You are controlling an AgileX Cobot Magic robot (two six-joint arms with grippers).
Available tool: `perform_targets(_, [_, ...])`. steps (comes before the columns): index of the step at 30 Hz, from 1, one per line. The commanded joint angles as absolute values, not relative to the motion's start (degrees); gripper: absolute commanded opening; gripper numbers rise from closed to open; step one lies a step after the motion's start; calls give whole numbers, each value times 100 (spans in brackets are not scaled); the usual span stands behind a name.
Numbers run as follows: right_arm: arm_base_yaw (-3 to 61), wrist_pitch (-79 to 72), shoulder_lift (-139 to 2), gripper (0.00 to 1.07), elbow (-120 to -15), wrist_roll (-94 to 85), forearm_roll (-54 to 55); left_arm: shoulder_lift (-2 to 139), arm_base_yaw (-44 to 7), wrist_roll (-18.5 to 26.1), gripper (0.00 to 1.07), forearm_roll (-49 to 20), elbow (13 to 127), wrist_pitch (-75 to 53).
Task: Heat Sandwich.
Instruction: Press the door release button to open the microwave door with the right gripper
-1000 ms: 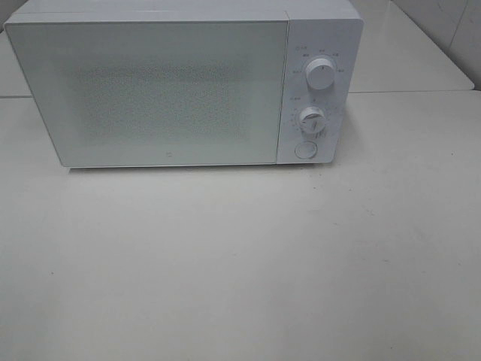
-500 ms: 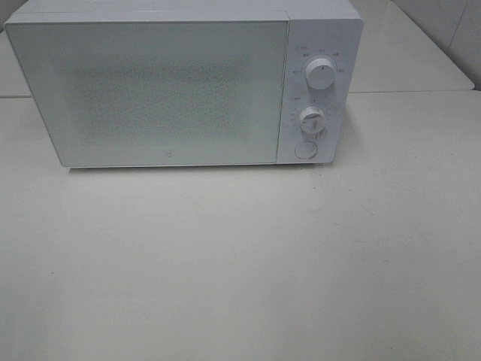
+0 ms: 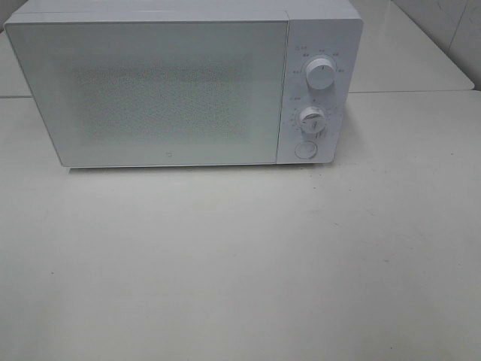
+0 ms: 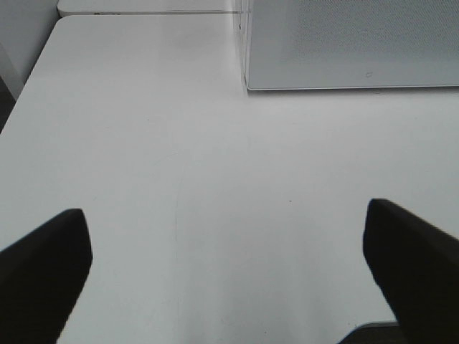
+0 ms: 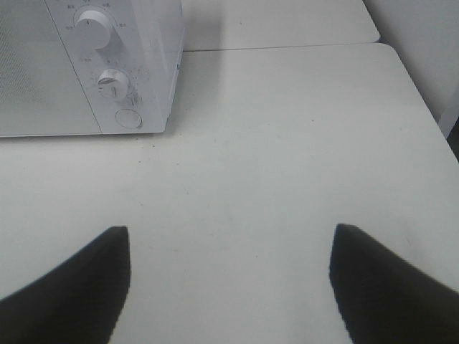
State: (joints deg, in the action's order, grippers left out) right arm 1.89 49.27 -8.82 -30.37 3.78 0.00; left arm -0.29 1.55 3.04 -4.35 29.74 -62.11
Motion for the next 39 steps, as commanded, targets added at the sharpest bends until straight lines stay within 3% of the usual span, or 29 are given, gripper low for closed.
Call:
perform_targets(1, [166,4423,-1180,75,-3088,401,0,-120,155,321,98,-498,2968,-6136])
perform_targets(39, [166,0,-5432,75,-3088,533,0,-120,155,321,98,-498,2968,-6136])
